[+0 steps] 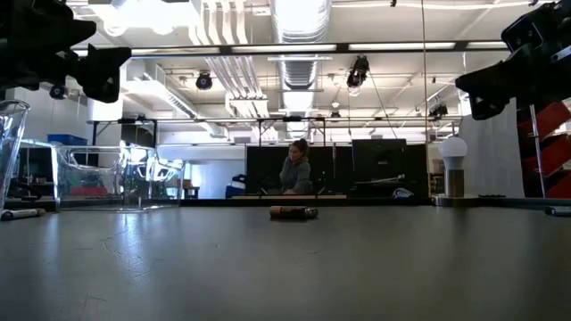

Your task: Sort batteries

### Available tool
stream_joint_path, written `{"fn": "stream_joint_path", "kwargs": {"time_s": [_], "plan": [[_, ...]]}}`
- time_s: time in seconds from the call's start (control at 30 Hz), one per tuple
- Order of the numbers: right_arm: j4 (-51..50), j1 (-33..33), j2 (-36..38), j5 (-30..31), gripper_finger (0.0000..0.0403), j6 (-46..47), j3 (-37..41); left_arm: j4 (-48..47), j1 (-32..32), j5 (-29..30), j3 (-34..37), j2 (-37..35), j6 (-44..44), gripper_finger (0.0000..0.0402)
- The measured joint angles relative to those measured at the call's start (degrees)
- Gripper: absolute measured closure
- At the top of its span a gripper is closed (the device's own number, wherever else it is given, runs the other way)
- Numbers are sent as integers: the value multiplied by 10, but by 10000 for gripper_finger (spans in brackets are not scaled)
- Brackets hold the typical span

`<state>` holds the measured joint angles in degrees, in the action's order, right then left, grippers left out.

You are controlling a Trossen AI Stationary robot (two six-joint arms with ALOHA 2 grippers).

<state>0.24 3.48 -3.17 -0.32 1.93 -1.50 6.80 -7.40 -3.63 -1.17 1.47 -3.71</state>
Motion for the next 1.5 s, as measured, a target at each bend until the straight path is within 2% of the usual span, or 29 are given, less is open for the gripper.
{"fn": "stream_joint_path", "kwargs": {"time_s": [1.4,1.5], "plan": [[0,0,0,0,390,0,0,0,0,0,0,0,0,180],[2,0,0,4,390,-39,0,0,0,0,0,0,0,180]]}}
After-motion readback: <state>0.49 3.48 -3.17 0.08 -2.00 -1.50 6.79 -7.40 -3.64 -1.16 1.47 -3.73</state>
